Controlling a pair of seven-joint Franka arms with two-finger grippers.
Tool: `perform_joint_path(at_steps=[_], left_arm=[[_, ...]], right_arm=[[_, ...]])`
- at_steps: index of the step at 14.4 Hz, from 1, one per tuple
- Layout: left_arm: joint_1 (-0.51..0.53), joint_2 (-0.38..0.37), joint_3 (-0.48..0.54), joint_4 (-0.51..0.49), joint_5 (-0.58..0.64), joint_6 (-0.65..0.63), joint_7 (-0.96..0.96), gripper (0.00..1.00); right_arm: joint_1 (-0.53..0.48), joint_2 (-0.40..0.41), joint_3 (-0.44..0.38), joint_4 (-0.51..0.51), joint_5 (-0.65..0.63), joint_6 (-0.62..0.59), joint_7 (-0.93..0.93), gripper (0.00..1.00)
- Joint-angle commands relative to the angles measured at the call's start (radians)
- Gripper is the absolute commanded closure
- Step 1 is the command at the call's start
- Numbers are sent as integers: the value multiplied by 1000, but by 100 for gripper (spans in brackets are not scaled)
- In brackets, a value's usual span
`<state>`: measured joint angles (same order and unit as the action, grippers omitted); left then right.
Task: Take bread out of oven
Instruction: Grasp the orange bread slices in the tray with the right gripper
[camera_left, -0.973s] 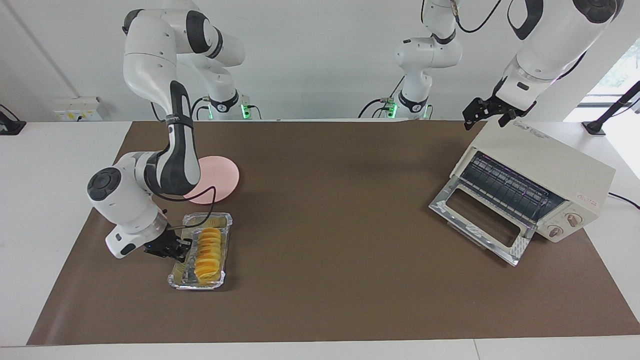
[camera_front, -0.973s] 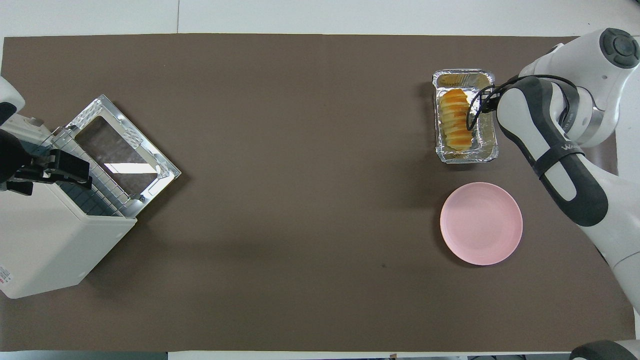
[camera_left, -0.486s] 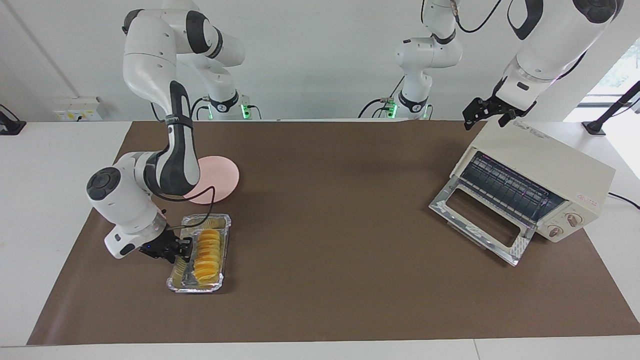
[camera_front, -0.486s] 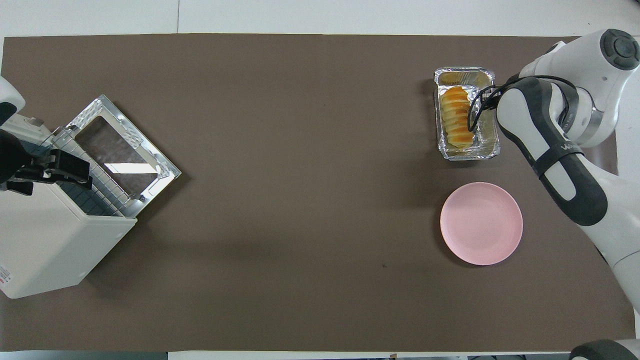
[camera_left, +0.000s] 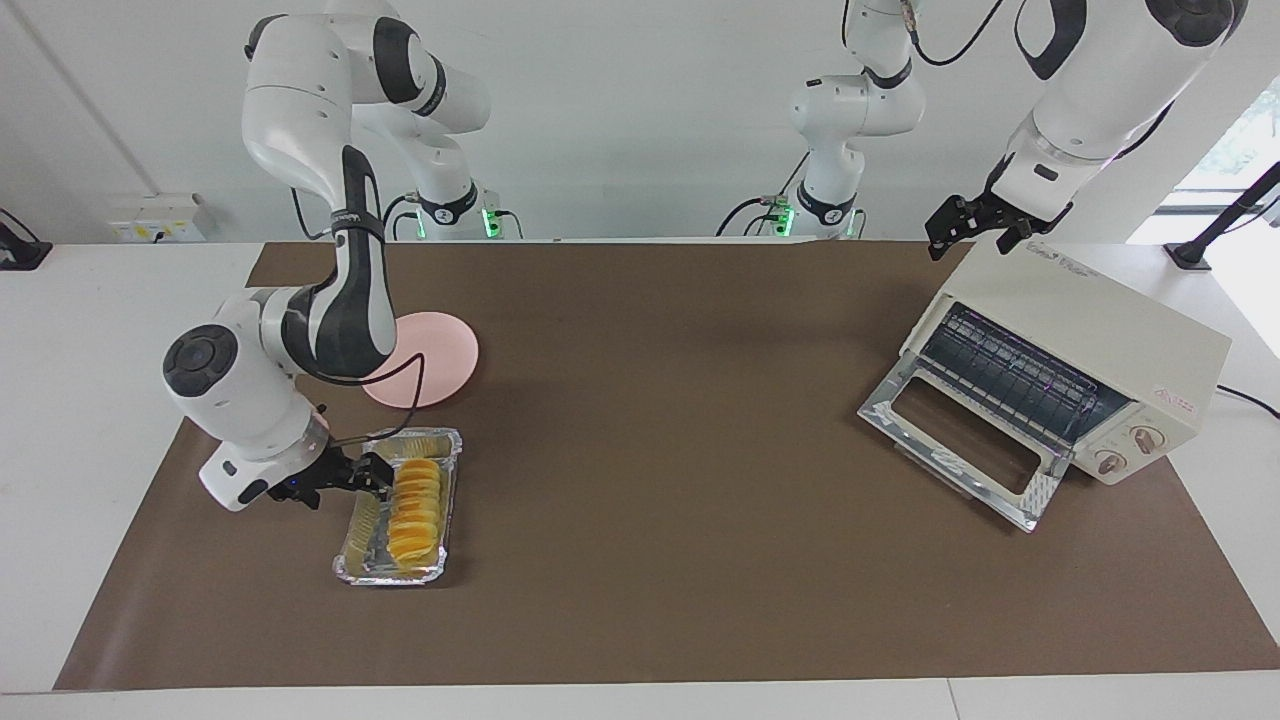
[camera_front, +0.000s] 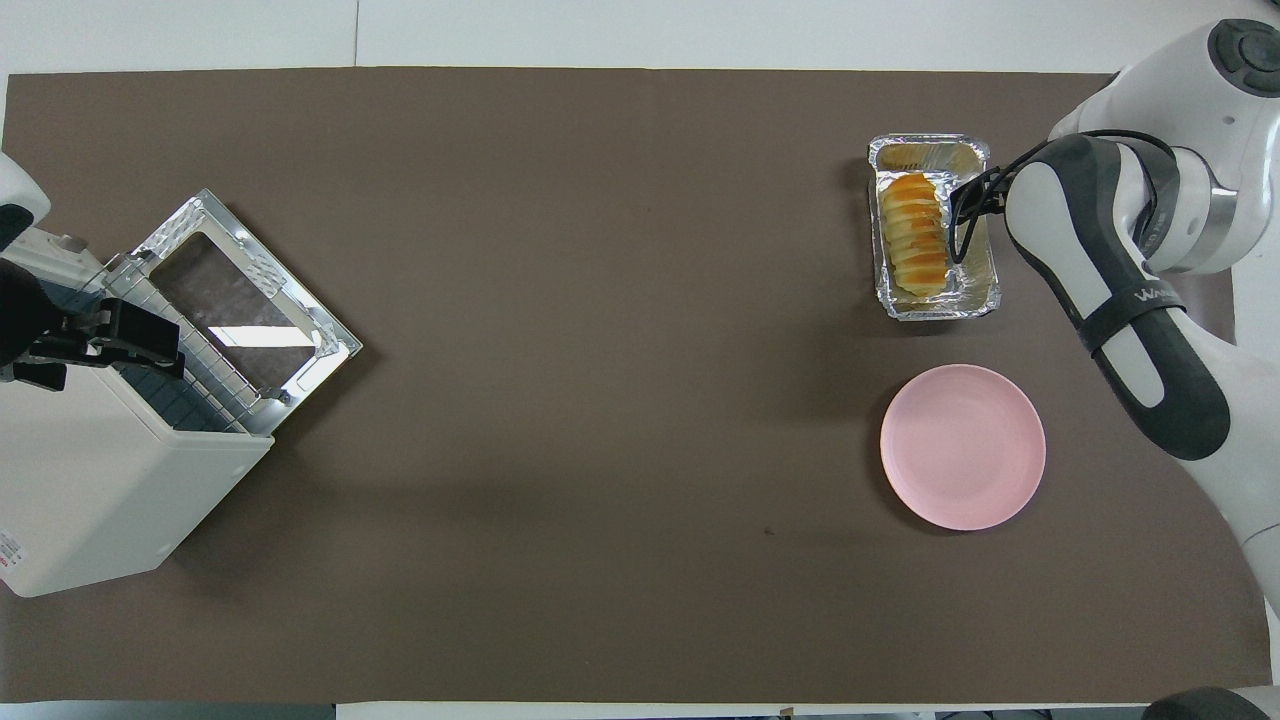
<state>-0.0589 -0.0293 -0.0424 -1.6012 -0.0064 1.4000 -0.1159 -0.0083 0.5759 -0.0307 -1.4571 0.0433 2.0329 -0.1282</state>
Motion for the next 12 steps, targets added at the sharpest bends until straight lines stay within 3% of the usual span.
perform_joint_path(at_steps=[1, 12], left_arm=[[10, -17, -2, -10, -15, -3, -5, 0], [10, -17, -2, -10, -15, -3, -5, 0]], right_arm=[[60, 13, 5, 33, -81, -14, 108, 0], [108, 21, 3, -31, -108, 85, 208, 0]])
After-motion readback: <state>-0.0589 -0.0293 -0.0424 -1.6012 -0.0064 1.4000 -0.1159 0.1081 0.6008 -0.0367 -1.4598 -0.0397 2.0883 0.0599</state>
